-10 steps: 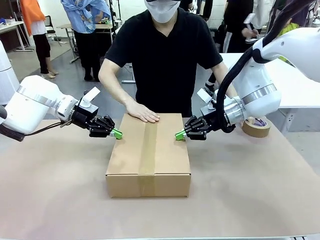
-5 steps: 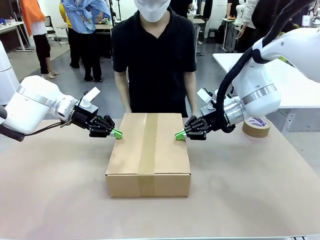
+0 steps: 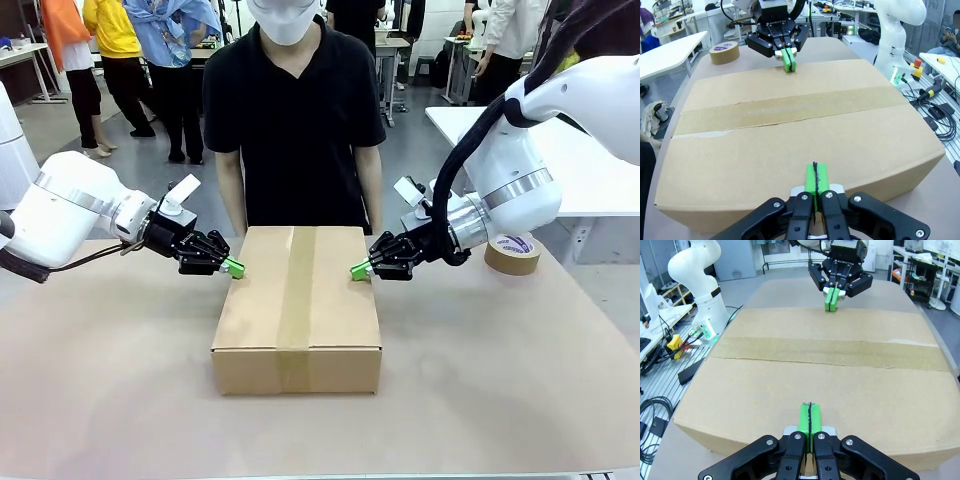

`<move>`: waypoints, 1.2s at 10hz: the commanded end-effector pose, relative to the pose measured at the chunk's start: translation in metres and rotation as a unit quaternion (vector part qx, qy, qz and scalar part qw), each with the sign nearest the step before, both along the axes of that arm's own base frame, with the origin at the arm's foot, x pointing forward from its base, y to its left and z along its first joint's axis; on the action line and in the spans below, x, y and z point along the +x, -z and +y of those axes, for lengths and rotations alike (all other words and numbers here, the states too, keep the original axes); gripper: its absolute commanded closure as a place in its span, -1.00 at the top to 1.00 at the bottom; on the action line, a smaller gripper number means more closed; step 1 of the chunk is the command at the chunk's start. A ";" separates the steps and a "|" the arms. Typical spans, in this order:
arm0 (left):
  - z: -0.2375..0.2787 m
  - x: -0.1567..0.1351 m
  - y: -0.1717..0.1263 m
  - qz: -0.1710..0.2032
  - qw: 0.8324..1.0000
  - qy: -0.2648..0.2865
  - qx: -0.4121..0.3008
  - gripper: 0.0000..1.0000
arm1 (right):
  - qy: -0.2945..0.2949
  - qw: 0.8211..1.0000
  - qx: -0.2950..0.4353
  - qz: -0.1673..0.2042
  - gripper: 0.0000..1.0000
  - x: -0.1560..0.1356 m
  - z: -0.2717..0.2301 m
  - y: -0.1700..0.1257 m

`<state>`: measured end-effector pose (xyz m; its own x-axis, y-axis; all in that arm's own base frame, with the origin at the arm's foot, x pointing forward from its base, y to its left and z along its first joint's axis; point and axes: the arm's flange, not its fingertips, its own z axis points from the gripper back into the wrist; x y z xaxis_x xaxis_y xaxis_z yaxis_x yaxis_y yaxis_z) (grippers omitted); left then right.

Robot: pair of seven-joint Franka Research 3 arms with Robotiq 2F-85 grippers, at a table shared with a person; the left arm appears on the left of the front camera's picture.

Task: Wrap the clocks to prevent damage.
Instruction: After the human seals the box with tape, release both hands from the side flaps of the Package Box.

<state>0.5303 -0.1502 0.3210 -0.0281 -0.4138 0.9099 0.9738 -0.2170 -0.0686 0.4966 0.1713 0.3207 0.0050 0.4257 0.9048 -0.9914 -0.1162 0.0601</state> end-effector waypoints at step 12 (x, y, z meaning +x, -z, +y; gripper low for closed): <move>0.098 -0.056 -0.176 -0.036 0.991 -0.048 0.119 -0.99 | 0.098 0.985 -0.140 -0.027 -0.98 -0.071 -0.070 -0.206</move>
<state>0.4862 -0.0536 0.4952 -0.0699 -0.5820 0.8102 0.9904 -0.1375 -0.0134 0.4385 0.1123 0.5198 0.0133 0.6285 0.7777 -0.9989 0.0435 -0.0181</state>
